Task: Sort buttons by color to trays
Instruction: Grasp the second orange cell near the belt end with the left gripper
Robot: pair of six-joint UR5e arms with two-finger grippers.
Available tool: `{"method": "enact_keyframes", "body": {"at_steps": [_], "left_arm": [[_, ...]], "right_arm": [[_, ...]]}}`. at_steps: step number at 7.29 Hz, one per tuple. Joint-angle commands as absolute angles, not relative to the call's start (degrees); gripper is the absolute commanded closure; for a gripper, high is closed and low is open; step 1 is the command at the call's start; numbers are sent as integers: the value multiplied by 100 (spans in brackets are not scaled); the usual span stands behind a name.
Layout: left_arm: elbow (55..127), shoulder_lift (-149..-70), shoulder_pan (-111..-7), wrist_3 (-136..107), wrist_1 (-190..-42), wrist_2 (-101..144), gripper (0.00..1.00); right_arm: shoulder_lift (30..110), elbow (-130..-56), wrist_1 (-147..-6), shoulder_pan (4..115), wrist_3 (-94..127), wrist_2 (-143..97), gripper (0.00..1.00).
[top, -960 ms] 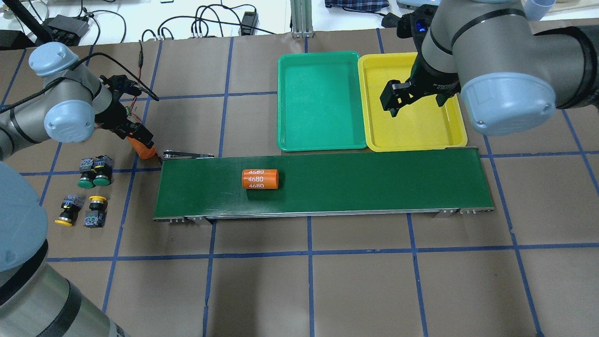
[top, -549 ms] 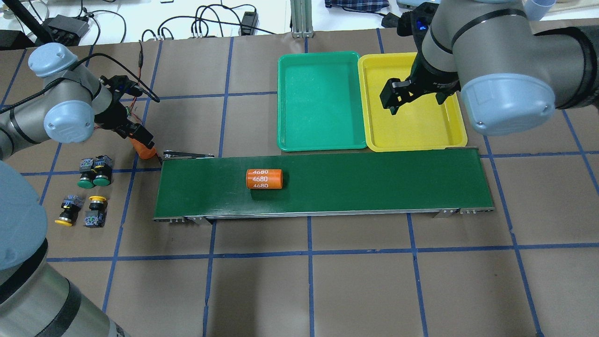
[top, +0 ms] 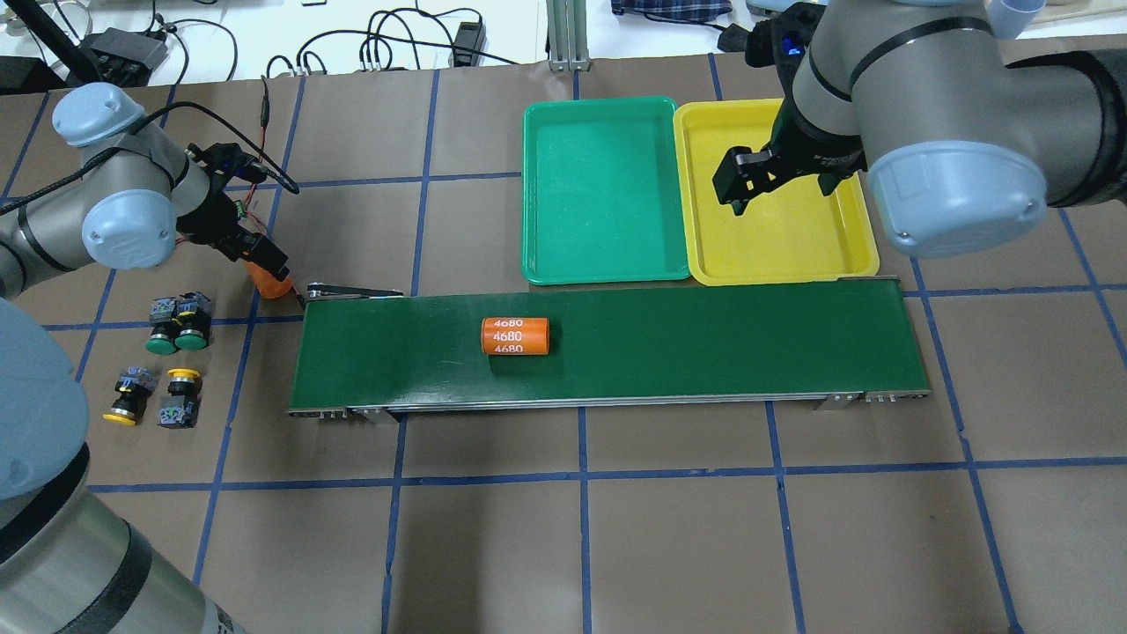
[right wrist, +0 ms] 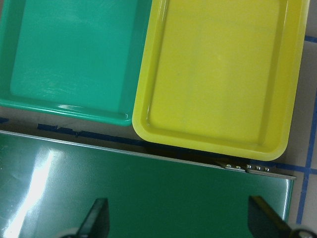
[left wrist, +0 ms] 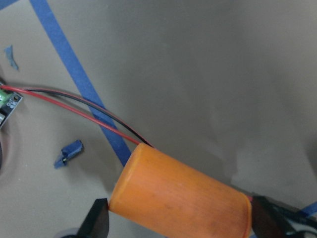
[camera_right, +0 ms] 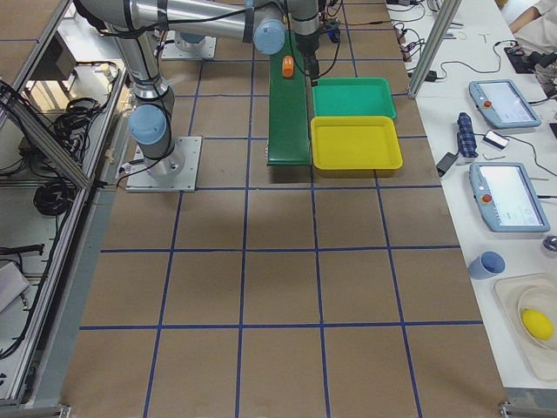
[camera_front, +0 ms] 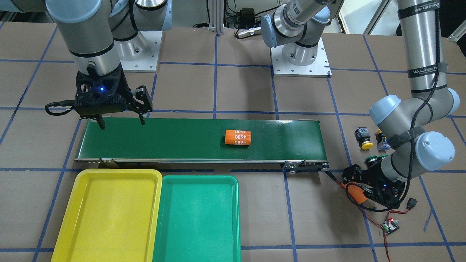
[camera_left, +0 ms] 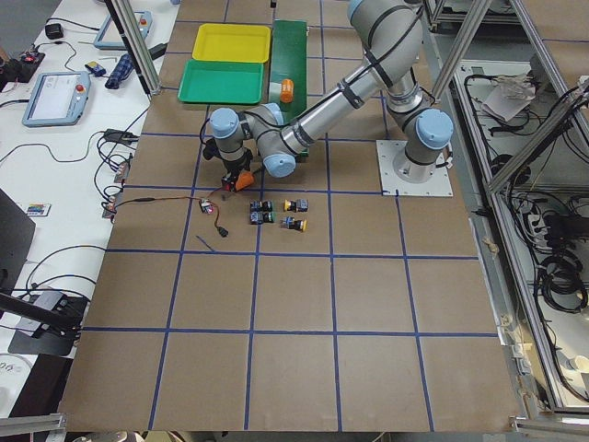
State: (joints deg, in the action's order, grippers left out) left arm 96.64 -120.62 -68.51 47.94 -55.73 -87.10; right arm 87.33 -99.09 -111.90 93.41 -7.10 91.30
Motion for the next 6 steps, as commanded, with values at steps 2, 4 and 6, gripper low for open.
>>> {"method": "enact_keyframes", "body": {"at_steps": [2,4,6], "left_arm": [[9624,-11945,-6873,4860,-5625,-8727,100],[9606,-11760,-6856,4834,-5660,-8728,100],[9589,-11559,-6864,4738,-5791,-8692,100]], "right_arm": [[8815,-9896,-11145,9334,-686,9123,0],[8868,-9888,-11109,9334,-677,9132,0],[8868,-9888,-11136,9334,-712,9114,0]]}}
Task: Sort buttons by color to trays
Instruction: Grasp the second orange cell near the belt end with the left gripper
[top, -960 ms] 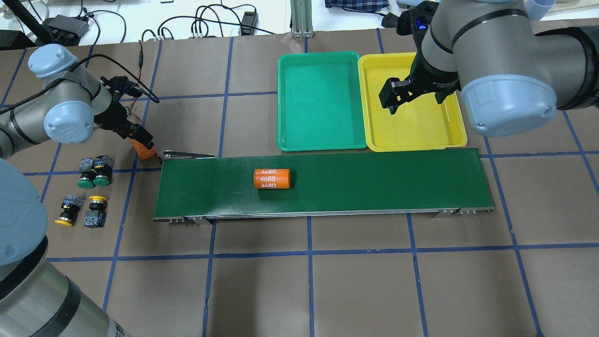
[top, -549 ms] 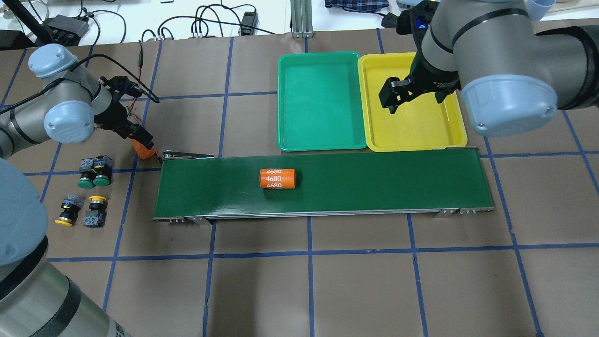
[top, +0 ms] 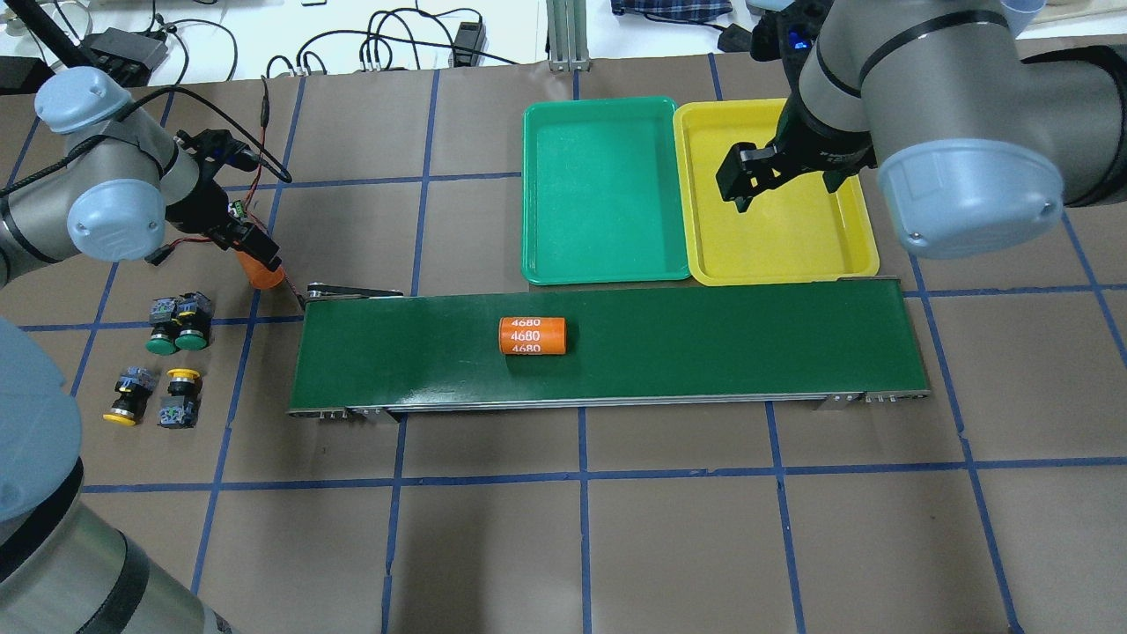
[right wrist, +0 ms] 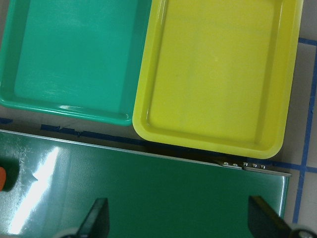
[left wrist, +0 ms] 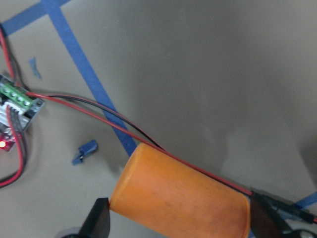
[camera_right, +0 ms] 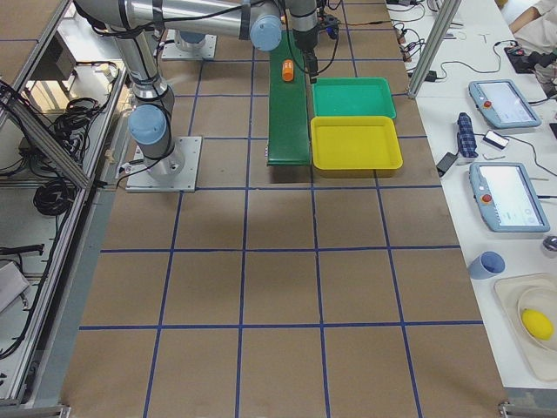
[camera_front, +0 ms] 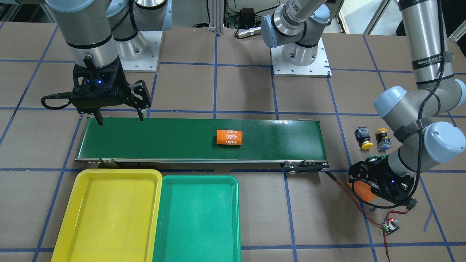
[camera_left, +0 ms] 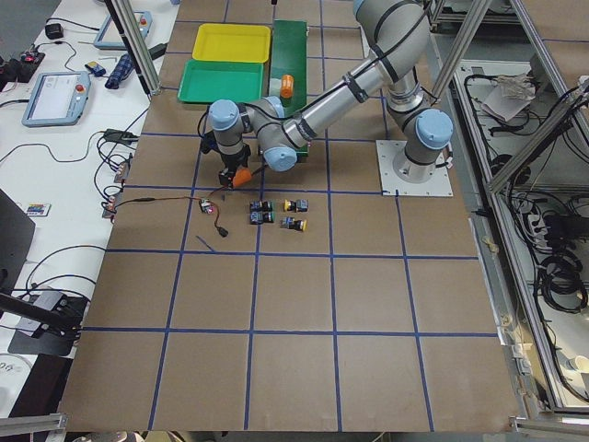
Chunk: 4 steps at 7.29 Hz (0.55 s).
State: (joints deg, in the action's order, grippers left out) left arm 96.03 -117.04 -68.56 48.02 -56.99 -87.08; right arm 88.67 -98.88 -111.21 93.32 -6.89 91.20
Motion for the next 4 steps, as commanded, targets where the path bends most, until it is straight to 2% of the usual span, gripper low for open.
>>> {"method": "enact_keyframes", "body": {"at_steps": [1,4], "left_arm": [[9606,-11279,-6899,4224,-6079,-8605,100],[10114,-10339,-7083,3219,-6609,-8578,100]], "right_arm": [[8868,-9896,-11136,9334,-721,9123,0],[8886,-9905,-11109,9334,-721,9114,0]]}}
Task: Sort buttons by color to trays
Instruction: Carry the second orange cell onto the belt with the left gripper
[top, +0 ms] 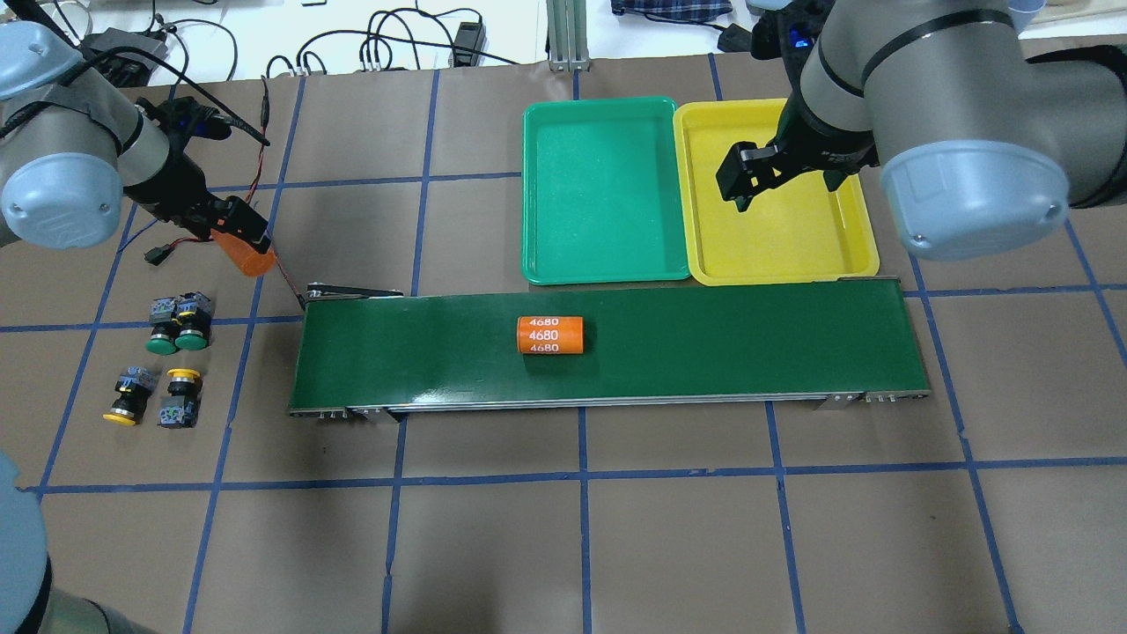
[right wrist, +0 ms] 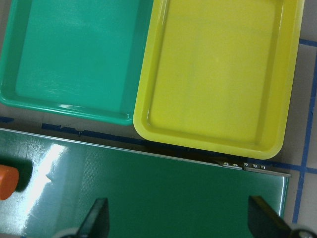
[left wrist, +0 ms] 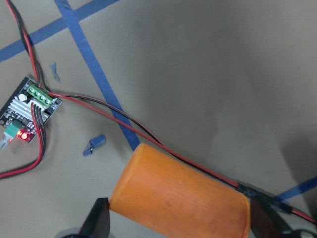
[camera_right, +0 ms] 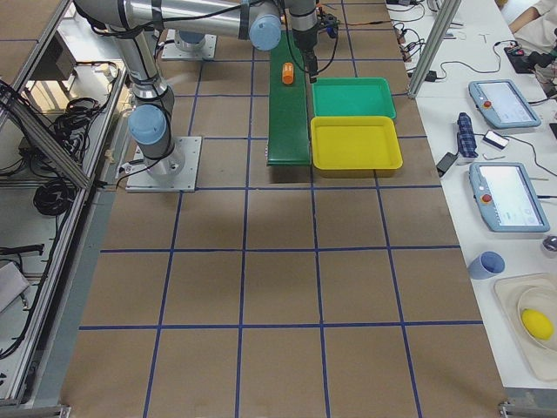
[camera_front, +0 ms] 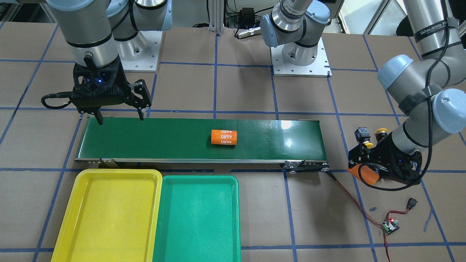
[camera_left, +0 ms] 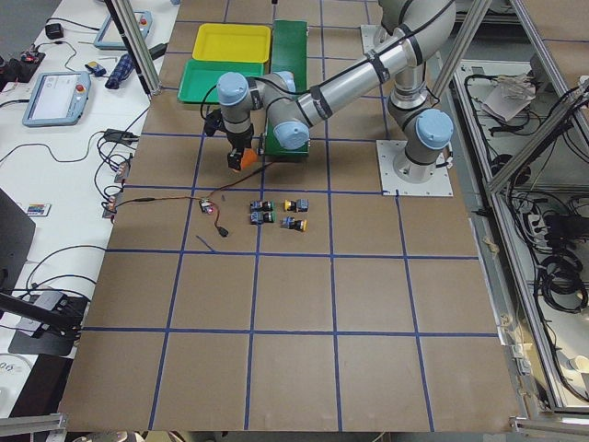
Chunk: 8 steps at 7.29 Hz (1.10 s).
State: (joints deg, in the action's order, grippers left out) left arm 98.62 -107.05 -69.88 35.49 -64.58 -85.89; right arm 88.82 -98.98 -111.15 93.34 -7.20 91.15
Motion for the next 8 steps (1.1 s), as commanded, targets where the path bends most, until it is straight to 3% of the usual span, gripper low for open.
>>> {"method": "enact_keyframes", "body": {"at_steps": [1,5,8], "left_arm": [[10386,-10136,-7197,2625,-6609,-8552,100],[11731,-9361,-7558,-458,-6190,-8262,100],[11944,-9571,-7954,-1143,-5467,-8297,100]], "right_arm": [[8886,-9914,-11109,9343,-721,9114,0],[8894,-9914,-11109,9343,-721,9106,0],[8895,-9914,-11109,9343,-721,9106,0]]}}
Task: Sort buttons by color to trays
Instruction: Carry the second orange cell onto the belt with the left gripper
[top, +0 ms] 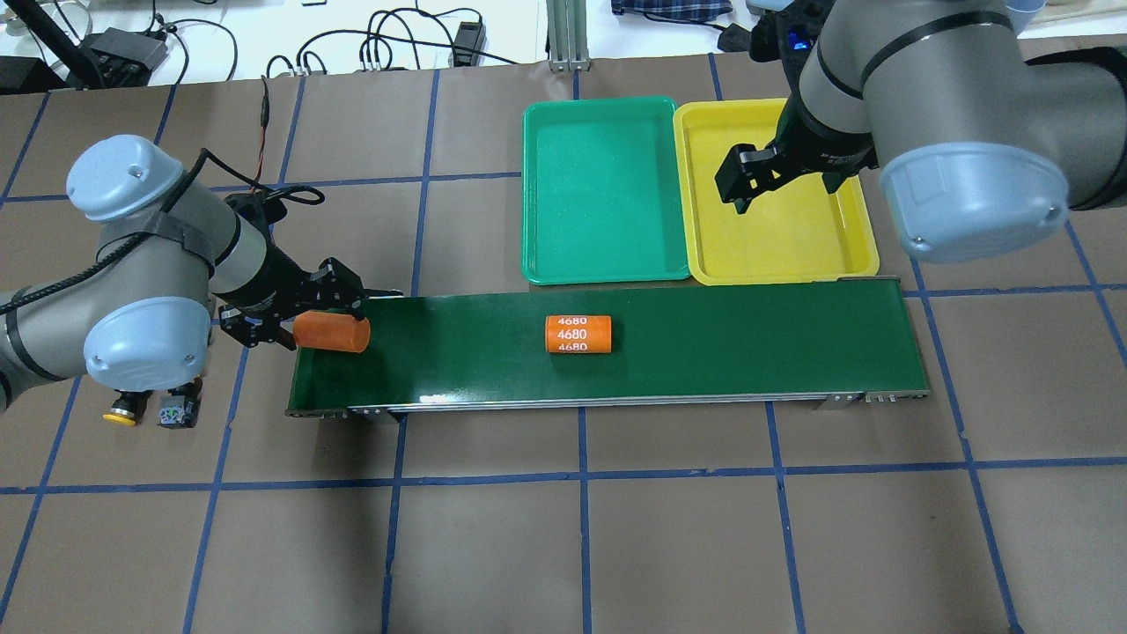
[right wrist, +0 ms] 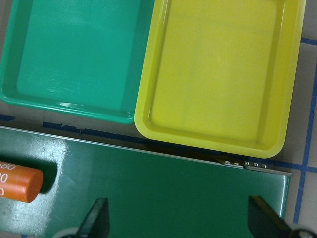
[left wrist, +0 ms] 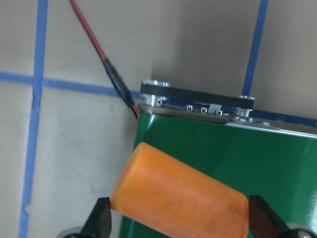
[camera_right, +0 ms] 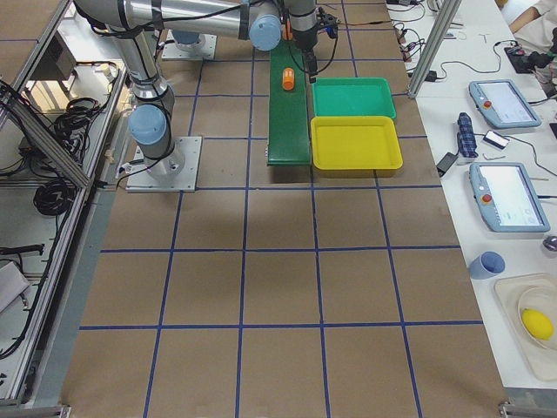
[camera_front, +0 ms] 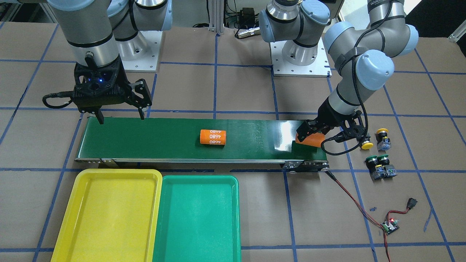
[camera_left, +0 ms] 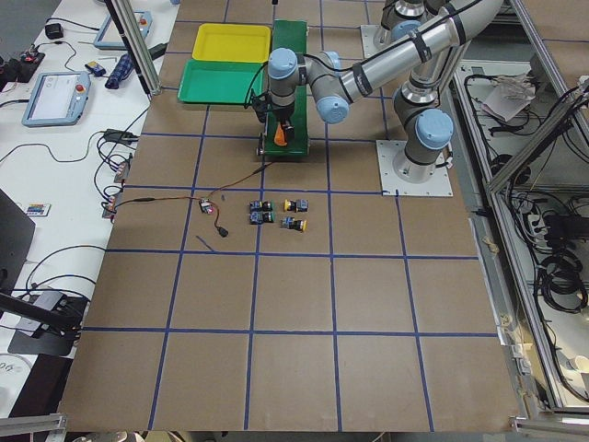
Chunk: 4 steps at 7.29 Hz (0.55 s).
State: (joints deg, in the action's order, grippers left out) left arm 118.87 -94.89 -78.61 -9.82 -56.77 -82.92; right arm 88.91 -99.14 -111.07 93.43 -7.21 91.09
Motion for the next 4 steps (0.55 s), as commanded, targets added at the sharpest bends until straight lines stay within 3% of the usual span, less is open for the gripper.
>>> {"method": "enact_keyframes", "body": {"at_steps": [1,2,4], "left_arm": [[11979,-9502,-7980,-1064,-5510,-8314,10],[12023,-9353,-7998,-1072,-5615,-8323,0],[12015,-9290,-7998,-1072,-5748,-8323,0]], "right_arm": [[8903,-9914,-11109,9343,-721,9114,0],[8895,-9905,-11109,9343,-721,9114,0],[8895,-9905,-11127,9343,-721,9114,0]]}}
